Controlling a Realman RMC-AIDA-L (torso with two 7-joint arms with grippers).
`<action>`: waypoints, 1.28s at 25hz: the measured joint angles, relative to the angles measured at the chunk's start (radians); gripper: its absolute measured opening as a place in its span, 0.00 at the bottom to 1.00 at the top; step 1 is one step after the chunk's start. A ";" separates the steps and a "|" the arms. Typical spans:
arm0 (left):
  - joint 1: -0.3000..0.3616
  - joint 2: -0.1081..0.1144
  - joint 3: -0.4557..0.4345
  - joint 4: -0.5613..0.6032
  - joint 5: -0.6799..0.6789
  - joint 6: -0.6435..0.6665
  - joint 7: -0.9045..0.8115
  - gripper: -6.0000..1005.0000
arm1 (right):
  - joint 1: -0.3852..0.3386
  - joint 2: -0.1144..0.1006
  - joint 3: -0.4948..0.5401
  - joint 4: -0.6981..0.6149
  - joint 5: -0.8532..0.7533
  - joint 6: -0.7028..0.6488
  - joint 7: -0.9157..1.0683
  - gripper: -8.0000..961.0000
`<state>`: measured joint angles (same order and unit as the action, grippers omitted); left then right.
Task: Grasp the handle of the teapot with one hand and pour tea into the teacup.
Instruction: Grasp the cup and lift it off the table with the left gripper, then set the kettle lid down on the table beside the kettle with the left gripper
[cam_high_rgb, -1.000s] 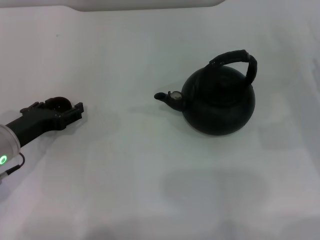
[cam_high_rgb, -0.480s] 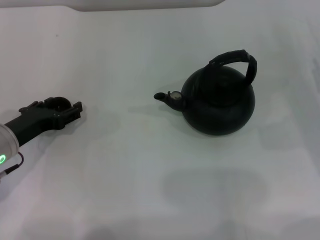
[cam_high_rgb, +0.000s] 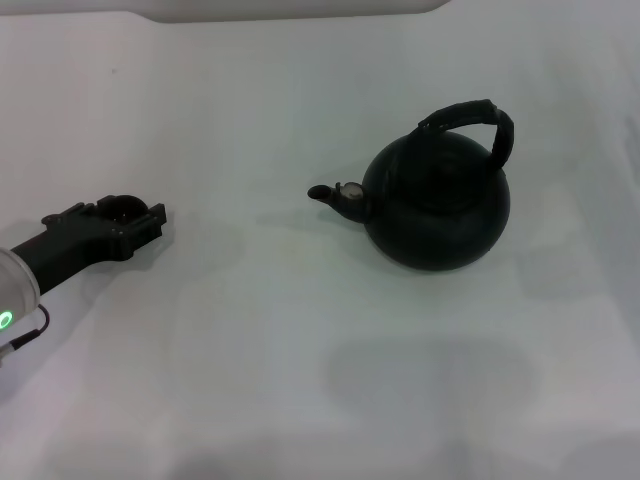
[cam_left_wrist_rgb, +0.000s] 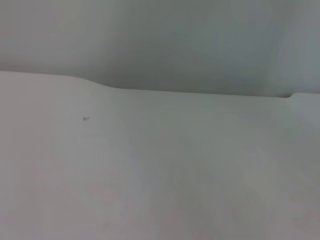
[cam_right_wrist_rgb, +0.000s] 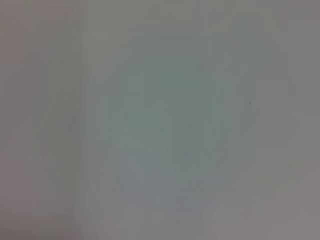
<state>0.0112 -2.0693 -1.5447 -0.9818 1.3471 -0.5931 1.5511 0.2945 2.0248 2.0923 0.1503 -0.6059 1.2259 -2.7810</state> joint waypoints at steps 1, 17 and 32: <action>0.000 0.000 0.000 -0.001 0.000 0.000 0.001 0.70 | 0.000 0.000 0.000 0.000 0.000 0.000 0.000 0.44; -0.156 0.005 -0.316 -0.051 0.309 -0.451 -0.055 0.70 | 0.002 0.000 0.000 0.001 0.000 0.002 0.000 0.44; -0.430 -0.002 -0.353 0.169 0.486 -0.524 -0.025 0.71 | 0.005 0.000 -0.002 0.003 -0.001 0.015 -0.002 0.44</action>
<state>-0.4187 -2.0717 -1.8974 -0.8127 1.8335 -1.1167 1.5264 0.2992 2.0248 2.0907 0.1532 -0.6069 1.2412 -2.7827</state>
